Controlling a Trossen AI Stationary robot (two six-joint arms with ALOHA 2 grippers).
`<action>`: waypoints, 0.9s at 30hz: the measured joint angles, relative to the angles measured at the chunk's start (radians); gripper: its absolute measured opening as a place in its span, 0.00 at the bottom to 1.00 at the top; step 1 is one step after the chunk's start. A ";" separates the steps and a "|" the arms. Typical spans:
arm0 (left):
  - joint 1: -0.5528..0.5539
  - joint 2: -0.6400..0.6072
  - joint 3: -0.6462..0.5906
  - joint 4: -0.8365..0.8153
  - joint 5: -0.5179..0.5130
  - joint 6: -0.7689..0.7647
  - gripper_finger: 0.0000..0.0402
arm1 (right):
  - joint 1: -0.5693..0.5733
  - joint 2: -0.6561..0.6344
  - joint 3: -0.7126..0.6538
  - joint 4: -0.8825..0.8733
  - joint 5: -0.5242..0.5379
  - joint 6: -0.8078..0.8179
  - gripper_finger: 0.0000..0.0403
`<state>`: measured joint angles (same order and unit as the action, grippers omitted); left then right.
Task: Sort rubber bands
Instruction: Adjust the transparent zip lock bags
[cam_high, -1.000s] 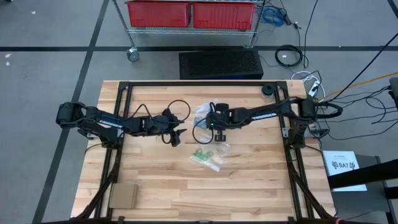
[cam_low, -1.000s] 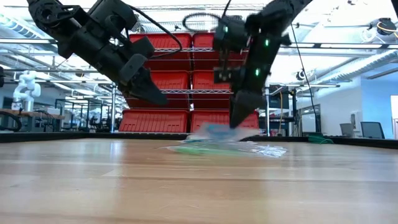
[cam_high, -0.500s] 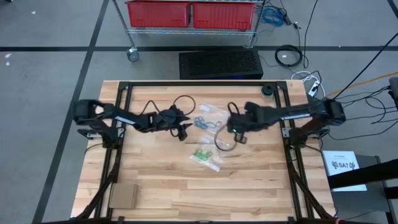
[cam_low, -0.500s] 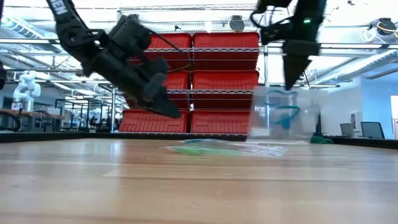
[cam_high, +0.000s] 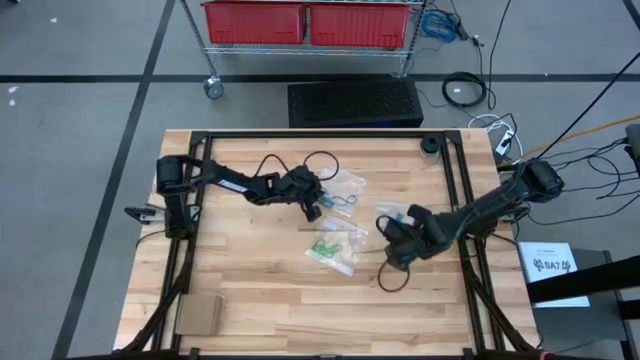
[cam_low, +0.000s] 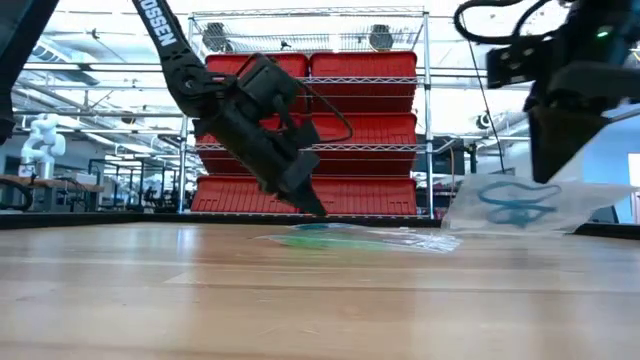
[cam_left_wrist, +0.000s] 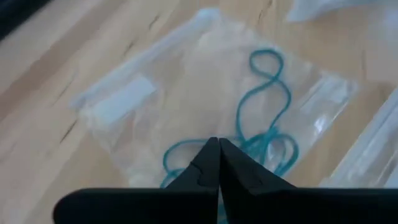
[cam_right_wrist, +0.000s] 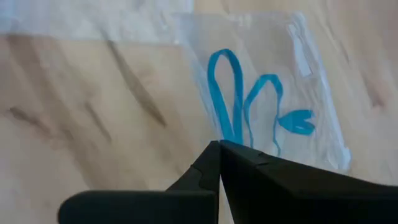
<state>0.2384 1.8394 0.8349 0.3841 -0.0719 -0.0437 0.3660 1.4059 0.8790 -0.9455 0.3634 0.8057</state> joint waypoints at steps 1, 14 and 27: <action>0.002 0.004 0.005 -0.013 -0.004 0.000 0.02 | 0.023 0.000 -0.003 0.014 -0.004 0.023 0.00; -0.083 -0.048 0.008 -0.386 -0.131 -0.022 0.00 | 0.171 0.004 -0.005 0.022 0.008 0.136 0.00; -0.276 -0.314 -0.190 -0.599 -0.301 -0.328 0.00 | 0.156 0.067 -0.072 0.063 0.086 -0.002 0.00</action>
<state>-0.0376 1.5250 0.6446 -0.2145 -0.3731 -0.3721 0.5219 1.4733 0.8073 -0.8830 0.4491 0.8034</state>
